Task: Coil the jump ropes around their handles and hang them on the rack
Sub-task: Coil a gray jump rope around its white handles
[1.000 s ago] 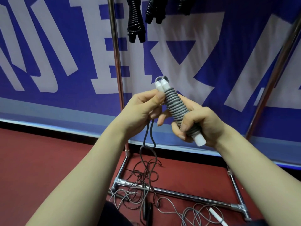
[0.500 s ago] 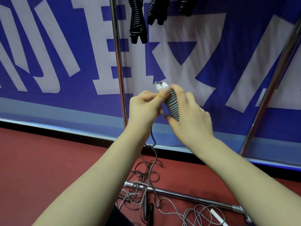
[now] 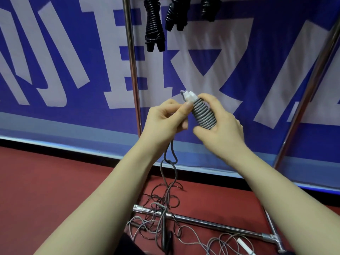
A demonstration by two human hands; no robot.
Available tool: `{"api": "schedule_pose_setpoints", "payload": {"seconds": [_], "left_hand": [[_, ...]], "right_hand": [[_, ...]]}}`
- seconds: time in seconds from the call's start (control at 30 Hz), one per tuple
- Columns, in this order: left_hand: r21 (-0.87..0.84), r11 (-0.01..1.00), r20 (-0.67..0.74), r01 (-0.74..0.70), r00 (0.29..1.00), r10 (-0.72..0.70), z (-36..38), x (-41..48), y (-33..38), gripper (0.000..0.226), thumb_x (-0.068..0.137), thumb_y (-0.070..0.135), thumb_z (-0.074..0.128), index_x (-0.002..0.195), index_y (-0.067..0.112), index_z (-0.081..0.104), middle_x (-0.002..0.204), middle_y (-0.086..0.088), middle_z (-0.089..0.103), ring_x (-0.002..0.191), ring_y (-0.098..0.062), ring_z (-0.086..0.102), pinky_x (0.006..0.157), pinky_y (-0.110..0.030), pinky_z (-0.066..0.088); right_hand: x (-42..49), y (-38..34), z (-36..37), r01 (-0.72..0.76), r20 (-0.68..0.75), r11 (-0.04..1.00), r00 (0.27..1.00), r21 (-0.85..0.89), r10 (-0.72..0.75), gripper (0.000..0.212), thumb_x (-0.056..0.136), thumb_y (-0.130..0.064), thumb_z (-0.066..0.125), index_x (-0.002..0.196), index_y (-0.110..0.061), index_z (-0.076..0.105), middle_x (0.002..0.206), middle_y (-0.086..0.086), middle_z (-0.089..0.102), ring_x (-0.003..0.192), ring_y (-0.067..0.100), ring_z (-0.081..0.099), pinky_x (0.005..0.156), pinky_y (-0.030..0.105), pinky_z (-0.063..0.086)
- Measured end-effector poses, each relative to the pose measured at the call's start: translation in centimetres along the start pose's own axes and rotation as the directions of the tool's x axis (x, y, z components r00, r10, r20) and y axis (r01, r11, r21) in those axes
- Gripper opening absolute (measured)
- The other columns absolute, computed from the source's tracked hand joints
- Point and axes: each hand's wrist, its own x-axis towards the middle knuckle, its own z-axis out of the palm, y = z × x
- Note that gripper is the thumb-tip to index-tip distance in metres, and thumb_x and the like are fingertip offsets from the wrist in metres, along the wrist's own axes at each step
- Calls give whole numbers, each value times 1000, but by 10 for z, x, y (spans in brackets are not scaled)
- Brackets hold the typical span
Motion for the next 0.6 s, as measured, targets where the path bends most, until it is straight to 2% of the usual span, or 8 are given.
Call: {"api": "schedule_pose_setpoints", "payload": {"seconds": [0.1, 0.17, 0.23, 0.33, 0.37, 0.43, 0.5, 0.6], "left_hand": [[-34, 999, 140, 4, 990, 1, -8, 1, -2, 35, 97, 14, 57, 63, 12, 67, 72, -1, 47, 56, -4, 45, 56, -12, 39], [-32, 999, 157, 11, 988, -6, -12, 4, -4, 29, 91, 19, 61, 64, 20, 72, 72, 3, 50, 57, -6, 46, 56, -14, 39], [-31, 999, 116, 13, 993, -9, -15, 5, -5, 21, 83, 26, 63, 63, 22, 72, 70, 9, 52, 53, -8, 47, 53, -15, 39], [-17, 1000, 100, 0, 995, 1, -14, 6, -7, 23, 79, 32, 60, 73, 12, 67, 66, 15, 51, 52, -7, 42, 52, -16, 36], [-3, 1000, 108, -9, 994, 9, -14, 6, -7, 26, 79, 34, 59, 76, 9, 66, 66, 16, 51, 52, -6, 41, 52, -17, 36], [5, 1000, 129, -21, 991, 21, -12, 5, -6, 27, 79, 35, 60, 77, 8, 67, 69, 16, 52, 52, -6, 40, 53, -18, 36], [-12, 1000, 169, -20, 985, 21, -14, 5, -5, 23, 83, 31, 64, 79, 10, 69, 74, 12, 52, 52, -8, 40, 53, -19, 37], [-3, 1000, 248, -27, 969, 27, -21, 4, 0, 15, 87, 22, 67, 89, 8, 71, 71, 13, 52, 54, -9, 40, 53, -19, 38]], "right_hand": [[4, 4, -2, -96, 84, 952, 994, 291, 75, 60, 63, -13, 68, 104, -52, 49, 72, -17, 58, 59, 15, 50, 63, 34, 44], [5, 5, 0, -190, 196, 847, 975, 496, 104, 62, 60, -1, 67, 104, -42, 55, 70, -7, 57, 55, 16, 47, 57, 36, 43], [5, 6, 1, -292, 335, 712, 938, 639, 83, 69, 54, 6, 62, 110, -34, 55, 68, 1, 55, 50, 15, 45, 50, 29, 42], [6, 7, -2, -438, 533, 544, 846, 716, -19, 85, 51, 6, 50, 130, -25, 48, 67, 13, 53, 45, 18, 43, 42, 22, 34], [6, 7, -4, -466, 574, 504, 816, 727, -74, 82, 51, 5, 47, 128, -23, 51, 69, 16, 53, 44, 20, 42, 43, 23, 32], [6, 8, -6, -521, 620, 409, 769, 750, -158, 68, 51, 2, 44, 112, -21, 62, 73, 20, 55, 44, 22, 42, 45, 26, 30], [6, 11, -7, -578, 645, 299, 728, 759, -230, 61, 46, 0, 54, 104, -15, 64, 78, 24, 58, 43, 24, 47, 44, 24, 36], [7, 18, -5, -627, 659, 214, 676, 749, -329, 72, 39, -13, 72, 110, -9, 61, 86, 30, 61, 47, 29, 55, 42, 23, 43]]}}
